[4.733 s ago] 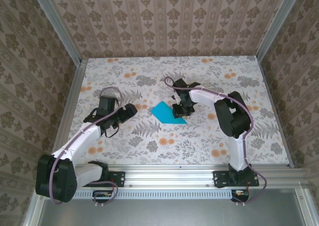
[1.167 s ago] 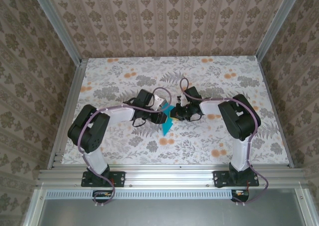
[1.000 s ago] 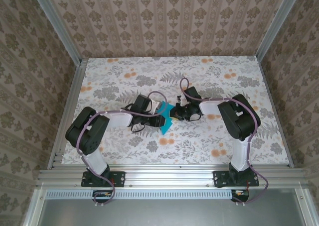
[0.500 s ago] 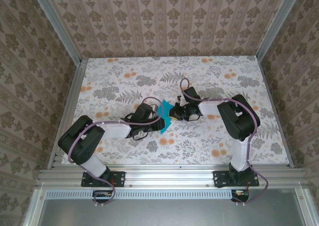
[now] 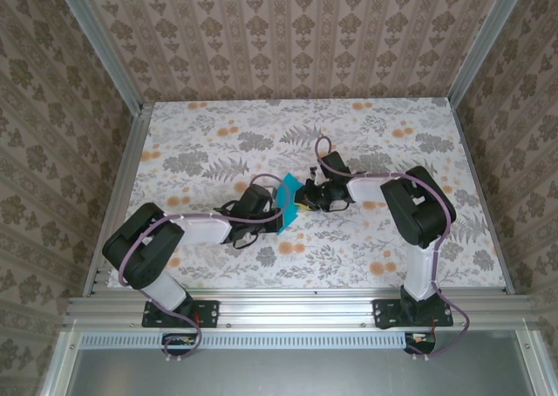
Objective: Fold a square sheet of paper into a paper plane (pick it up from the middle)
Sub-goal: Fold the wing for the fifth time at the center of the table.
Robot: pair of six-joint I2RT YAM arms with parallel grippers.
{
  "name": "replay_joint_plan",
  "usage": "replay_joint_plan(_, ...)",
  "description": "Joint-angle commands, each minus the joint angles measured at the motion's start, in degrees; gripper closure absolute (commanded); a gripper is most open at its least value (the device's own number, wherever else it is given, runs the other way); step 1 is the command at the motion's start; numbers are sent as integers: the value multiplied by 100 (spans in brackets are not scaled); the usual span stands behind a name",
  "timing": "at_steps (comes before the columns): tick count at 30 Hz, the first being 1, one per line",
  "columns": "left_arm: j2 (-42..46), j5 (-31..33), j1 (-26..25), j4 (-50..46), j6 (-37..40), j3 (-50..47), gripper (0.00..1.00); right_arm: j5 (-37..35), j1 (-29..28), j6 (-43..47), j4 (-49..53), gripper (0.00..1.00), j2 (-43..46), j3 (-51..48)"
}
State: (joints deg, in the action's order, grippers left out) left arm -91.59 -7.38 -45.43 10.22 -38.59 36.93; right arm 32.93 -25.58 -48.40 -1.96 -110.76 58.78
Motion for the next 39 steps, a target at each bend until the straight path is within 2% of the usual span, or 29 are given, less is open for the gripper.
replay_joint_plan(1, 19, 279, -53, -450, 1071, 182, 98, -103, 136, 8, 99, 81, 560, -39)
replay_joint_plan(5, -73, 359, -56, -403, 1780, 192, 99, -175, 239, -133, 151, 74, 893, -116)
replay_joint_plan(10, -78, 360, -78, -140, 2544, 58, 99, -359, 355, -912, 461, 56, 987, -66)
replay_joint_plan(16, -180, 567, -145, -1, 3356, -10, 100, -139, 345, -1821, 264, 46, 864, 71)
replay_joint_plan(21, -382, 753, -211, -43, 3671, 71, 100, -148, 133, -1910, 856, 39, 692, 511)
replay_joint_plan(27, -441, 974, -342, -37, 3811, 139, 100, -296, -98, -1921, 1582, 39, 341, 1034)
replay_joint_plan(34, -463, 1128, -451, -64, 3898, 157, 100, -464, -279, -1683, 2370, 43, -60, 1583)
replay_joint_plan(37, -461, 1217, -482, -64, 3917, 166, 100, -576, -298, -1536, 2648, 47, -156, 1750)
replay_joint_plan(39, -472, 1268, -487, -115, 3907, 200, 100, -645, -312, -1420, 2839, 53, -196, 1849)
